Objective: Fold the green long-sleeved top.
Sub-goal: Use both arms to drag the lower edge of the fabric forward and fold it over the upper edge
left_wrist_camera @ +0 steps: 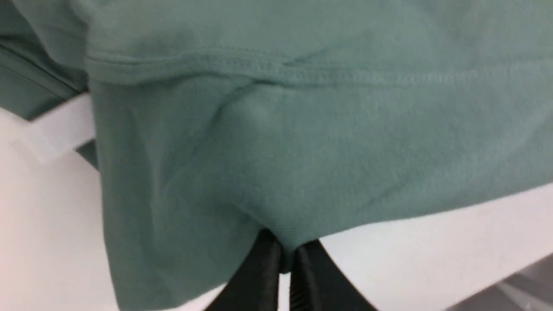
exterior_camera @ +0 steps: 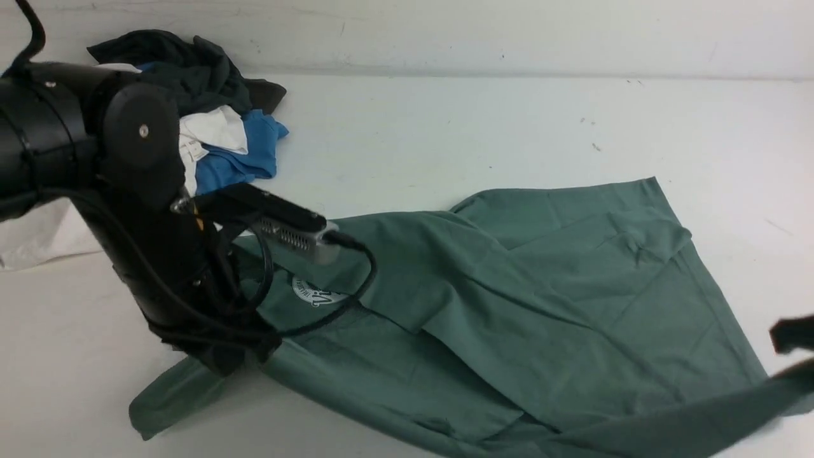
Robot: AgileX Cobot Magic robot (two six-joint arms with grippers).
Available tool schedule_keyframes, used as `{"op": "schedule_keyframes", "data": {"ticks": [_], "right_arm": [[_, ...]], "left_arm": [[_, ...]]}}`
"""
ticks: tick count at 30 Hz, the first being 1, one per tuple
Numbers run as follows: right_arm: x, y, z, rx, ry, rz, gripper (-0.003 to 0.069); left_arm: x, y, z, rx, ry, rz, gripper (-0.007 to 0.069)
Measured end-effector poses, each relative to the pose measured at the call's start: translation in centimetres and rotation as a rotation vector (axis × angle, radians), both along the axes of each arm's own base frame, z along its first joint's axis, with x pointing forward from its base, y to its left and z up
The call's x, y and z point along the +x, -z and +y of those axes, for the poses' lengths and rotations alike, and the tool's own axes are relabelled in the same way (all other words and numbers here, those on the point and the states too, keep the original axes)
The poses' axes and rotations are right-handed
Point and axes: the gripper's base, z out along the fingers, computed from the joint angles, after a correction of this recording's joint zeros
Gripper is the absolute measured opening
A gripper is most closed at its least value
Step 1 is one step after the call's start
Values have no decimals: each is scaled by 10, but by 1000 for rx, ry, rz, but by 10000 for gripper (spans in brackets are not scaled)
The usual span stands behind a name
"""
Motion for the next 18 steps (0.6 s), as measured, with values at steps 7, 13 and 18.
{"op": "schedule_keyframes", "data": {"ticks": [7,13,18], "right_arm": [[85,-11,5,6,4,-37,36],[159,-6,10,23,8,-91,36],[215,7,13,27,6,-155,36]], "left_arm": [[72,-3,23,-113,-197,-55,9],[125,-2,35,-189,-251,-109,9],[164,13,45,-201,-284,-131,9]]}}
